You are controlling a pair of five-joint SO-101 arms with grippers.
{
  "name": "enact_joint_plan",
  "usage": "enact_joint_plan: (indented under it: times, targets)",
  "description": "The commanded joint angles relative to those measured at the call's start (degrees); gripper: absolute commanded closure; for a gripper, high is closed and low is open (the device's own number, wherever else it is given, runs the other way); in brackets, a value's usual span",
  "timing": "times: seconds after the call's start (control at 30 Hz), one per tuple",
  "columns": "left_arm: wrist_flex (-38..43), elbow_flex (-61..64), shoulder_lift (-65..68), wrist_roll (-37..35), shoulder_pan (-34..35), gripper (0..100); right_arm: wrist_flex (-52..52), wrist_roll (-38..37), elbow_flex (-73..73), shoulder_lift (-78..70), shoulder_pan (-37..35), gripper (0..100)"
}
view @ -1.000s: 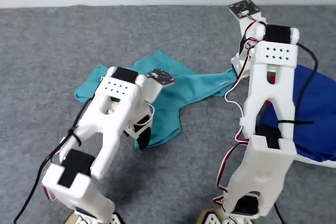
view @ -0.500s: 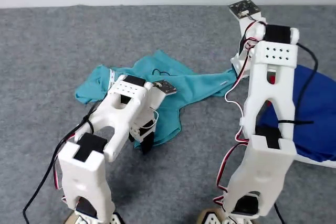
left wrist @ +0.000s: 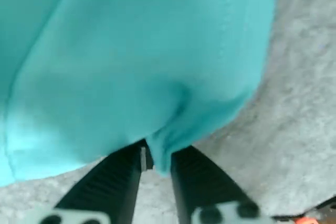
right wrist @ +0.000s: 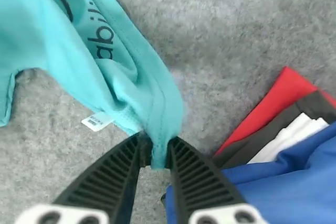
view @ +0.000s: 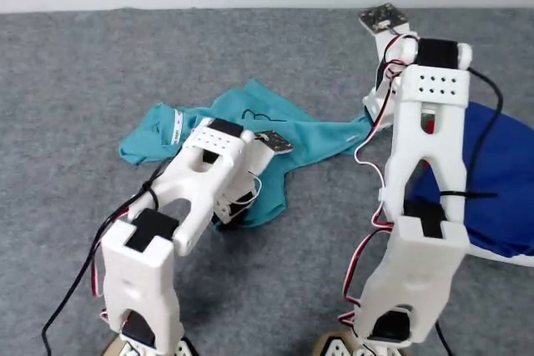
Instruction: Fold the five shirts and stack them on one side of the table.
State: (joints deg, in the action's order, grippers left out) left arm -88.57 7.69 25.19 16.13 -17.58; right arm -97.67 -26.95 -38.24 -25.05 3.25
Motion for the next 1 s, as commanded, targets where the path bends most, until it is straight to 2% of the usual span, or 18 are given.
enact_joint_plan:
  times: [0.0, 0.13, 0.33, 0.5, 0.57, 0.73, 0.97]
  targets:
    - [-4.6, -3.5, -10.0, 0.3, 1.3, 99, -0.7, 0.5, -0.7, 6.5, -0.4, 99.0]
    - [-7.6, -3.8, -23.8, 0.4, 1.6, 99, -3.6, 0.2, -0.7, 10.9, -0.4, 99.0]
    - [-10.1, -4.8, -45.2, 4.8, 3.3, 99, -5.0, 0.5, -0.7, 22.2, -0.1, 99.0]
    - [-9.6, -10.7, -60.0, 5.0, 12.3, 99, -5.0, 0.5, -0.7, 32.7, 0.0, 99.0]
    - [-7.9, -14.9, -63.6, 6.1, 16.2, 99, -5.0, 0.5, -0.7, 36.1, 0.2, 99.0]
    - [-1.0, -25.7, -66.5, 14.4, 25.0, 99, -4.7, 0.5, -0.7, 44.3, 0.9, 99.0]
    - [7.6, -39.0, -66.8, 15.6, 33.7, 99, -2.8, 1.0, -0.7, 55.3, 1.2, 99.0]
